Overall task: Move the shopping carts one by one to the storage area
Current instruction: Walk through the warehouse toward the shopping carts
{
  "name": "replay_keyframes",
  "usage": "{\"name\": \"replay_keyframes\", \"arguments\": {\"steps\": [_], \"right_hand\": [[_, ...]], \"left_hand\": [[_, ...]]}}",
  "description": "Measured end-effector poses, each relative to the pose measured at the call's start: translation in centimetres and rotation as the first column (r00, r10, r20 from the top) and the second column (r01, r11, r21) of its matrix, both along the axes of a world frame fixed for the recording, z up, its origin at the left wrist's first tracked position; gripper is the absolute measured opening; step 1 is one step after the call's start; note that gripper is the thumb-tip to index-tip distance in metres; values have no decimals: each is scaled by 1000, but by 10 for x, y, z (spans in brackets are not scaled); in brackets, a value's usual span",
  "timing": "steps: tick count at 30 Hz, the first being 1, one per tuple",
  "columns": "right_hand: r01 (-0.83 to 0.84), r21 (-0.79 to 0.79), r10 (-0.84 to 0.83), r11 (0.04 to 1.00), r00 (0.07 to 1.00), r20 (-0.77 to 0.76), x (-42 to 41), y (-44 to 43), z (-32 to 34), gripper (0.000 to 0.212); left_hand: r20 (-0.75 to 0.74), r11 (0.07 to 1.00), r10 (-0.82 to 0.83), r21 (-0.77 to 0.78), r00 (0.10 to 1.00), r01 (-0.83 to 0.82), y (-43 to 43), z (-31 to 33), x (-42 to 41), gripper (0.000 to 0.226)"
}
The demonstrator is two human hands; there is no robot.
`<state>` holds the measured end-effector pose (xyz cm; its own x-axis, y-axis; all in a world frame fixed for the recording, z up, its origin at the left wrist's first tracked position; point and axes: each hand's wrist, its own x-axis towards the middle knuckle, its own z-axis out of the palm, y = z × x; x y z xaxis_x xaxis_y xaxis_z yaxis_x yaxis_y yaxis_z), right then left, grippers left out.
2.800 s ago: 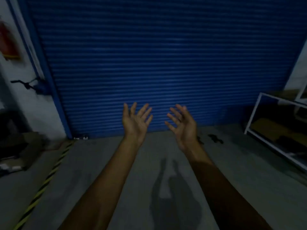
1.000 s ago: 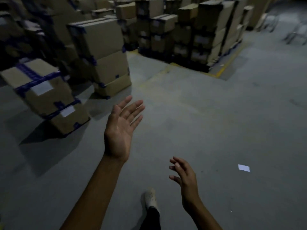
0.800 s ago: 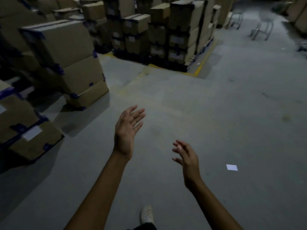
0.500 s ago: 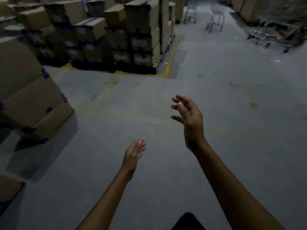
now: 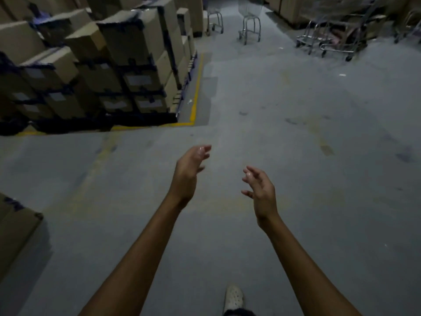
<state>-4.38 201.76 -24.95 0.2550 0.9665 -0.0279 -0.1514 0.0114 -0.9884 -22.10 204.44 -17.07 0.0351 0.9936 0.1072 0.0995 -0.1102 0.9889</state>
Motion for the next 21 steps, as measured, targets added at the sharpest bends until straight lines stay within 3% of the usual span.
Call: {"name": "replay_keyframes", "arguments": {"steps": [2,4,6,8,10,15,19,21], "right_hand": [[8,-63,-8,998,1000,12,20,50,-16,37],[8,-124,-5,992,1000,21,37,92,-28,40],[23,-162,-18,986,999,33,54,134,-40,51],[34,-183,-27,983,999,39,70,181,-52,41],[64,-194,-55,979,997,52,88,233,-64,30],[111,-136,-100,984,991,83,138,403,-72,28],[176,-52,-171,983,981,89,182,550,-32,48],[189,10,-189,982,977,101,204,619,6,48]], "left_hand": [[-17,992,-63,110,998,65,53,38,19,41],[-37,973,-107,200,994,112,99,61,32,44],[-54,955,-128,263,990,138,148,66,44,45],[-78,947,-129,287,989,146,204,57,59,48],[-73,956,-128,258,989,143,265,35,76,50],[-55,990,-110,84,992,114,444,-54,126,47],[-100,991,-116,-82,988,108,596,-110,168,62],[-145,980,-151,-155,978,128,666,-126,192,59]]}}
